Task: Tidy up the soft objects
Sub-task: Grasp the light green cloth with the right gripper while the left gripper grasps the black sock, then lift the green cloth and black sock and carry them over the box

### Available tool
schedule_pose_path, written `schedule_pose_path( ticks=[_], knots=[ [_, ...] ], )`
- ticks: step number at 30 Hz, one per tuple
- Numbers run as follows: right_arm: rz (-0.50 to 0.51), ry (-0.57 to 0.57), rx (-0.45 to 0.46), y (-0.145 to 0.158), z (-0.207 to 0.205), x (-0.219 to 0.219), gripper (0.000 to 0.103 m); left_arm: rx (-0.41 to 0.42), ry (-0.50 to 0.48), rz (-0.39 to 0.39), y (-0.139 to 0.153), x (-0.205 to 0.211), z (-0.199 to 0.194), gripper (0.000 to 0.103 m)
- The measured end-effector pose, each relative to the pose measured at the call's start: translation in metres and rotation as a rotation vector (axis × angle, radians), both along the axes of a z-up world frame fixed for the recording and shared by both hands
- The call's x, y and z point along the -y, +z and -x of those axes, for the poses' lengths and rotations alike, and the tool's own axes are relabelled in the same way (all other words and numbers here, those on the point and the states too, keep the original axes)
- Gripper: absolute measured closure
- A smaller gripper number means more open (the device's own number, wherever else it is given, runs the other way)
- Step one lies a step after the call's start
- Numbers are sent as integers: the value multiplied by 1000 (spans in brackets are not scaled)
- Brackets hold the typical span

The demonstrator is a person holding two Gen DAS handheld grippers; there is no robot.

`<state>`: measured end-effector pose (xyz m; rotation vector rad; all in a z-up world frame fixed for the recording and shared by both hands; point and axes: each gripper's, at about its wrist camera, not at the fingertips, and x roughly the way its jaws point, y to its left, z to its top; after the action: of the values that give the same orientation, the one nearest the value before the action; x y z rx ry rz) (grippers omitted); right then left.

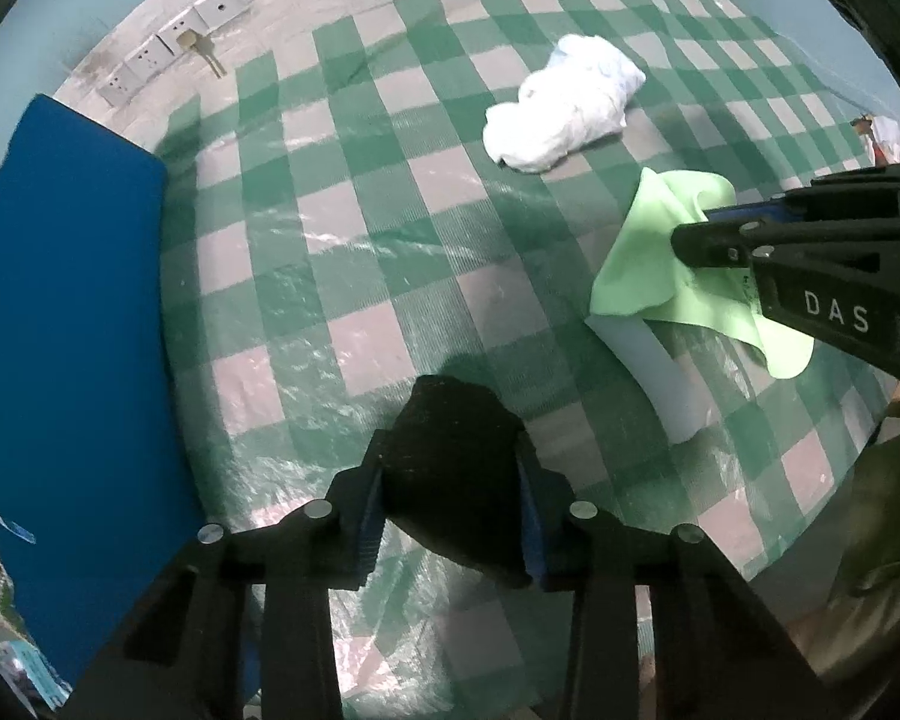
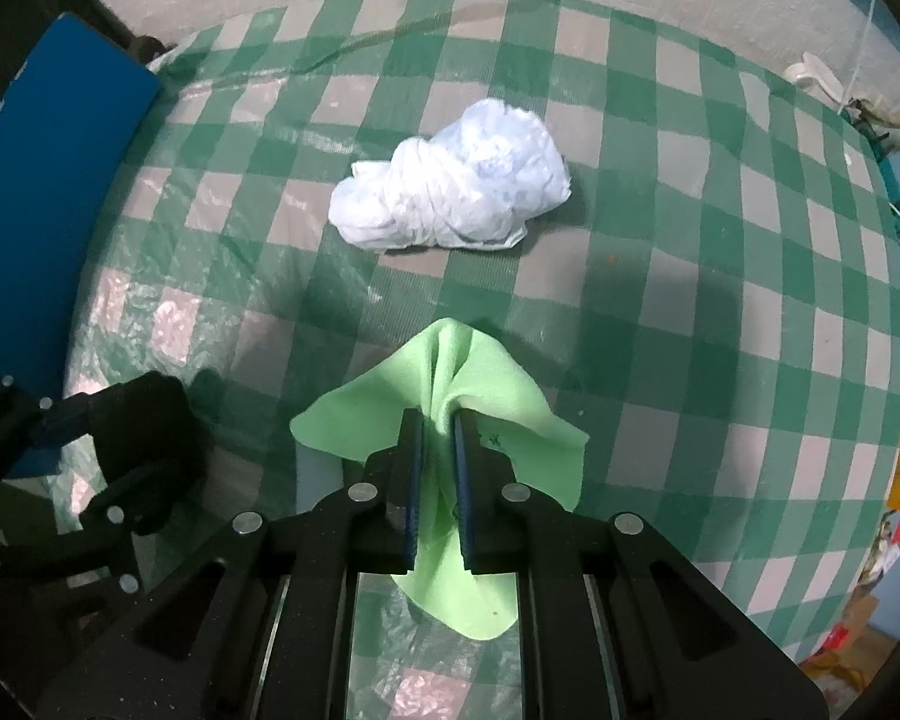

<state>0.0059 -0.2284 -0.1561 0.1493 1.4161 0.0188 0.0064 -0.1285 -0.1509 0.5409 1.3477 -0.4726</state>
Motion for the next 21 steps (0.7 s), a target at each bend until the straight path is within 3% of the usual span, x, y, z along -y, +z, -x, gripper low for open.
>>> schedule_pose_path(
  ticks=[12, 21],
  knots=[
    [43, -3, 100, 43, 3, 3, 93, 87, 15, 49, 28, -3, -8, 67],
    [18, 1, 150, 62, 10, 4, 93, 146, 44, 73, 54, -12, -9, 67]
  ],
)
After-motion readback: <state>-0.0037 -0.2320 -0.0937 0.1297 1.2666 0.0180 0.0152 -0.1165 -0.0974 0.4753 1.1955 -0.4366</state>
